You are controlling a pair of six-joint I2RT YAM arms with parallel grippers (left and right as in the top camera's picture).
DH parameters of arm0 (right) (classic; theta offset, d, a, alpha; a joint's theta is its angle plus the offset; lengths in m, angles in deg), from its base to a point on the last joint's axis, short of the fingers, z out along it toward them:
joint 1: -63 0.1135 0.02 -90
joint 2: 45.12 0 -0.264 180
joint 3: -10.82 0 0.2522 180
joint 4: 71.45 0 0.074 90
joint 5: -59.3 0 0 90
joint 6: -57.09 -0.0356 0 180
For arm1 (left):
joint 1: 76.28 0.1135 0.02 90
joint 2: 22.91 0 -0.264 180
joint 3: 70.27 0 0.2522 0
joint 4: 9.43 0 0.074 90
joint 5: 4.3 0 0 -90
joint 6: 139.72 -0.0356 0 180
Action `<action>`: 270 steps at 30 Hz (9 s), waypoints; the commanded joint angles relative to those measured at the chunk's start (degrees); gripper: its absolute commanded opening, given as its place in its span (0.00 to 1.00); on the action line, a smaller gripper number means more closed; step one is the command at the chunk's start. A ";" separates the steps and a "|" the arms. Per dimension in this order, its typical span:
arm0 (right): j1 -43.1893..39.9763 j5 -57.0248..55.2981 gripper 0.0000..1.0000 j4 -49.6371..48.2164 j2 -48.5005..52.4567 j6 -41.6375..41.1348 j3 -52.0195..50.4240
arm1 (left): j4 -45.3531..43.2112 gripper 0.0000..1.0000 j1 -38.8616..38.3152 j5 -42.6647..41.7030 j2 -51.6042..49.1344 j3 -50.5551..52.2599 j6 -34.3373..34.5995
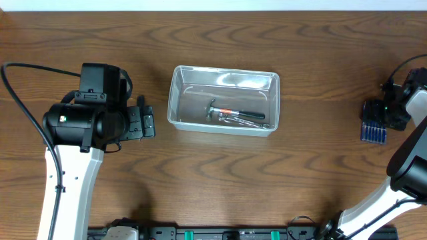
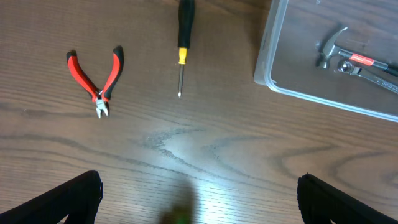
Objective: Pack container
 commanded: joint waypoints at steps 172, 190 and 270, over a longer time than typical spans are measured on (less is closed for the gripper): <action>11.17 9.55 0.99 34.16 -14.69 2.03 48.09 | -28.81 0.99 10.21 -3.69 -48.02 1.07 -15.17; 11.17 9.57 0.99 34.21 -14.69 2.01 48.09 | -27.10 0.47 10.21 -3.69 -48.02 1.05 -12.37; 7.80 9.88 0.99 34.16 -14.69 -2.27 48.09 | -15.08 0.51 -25.88 -4.68 -48.87 -17.75 -48.61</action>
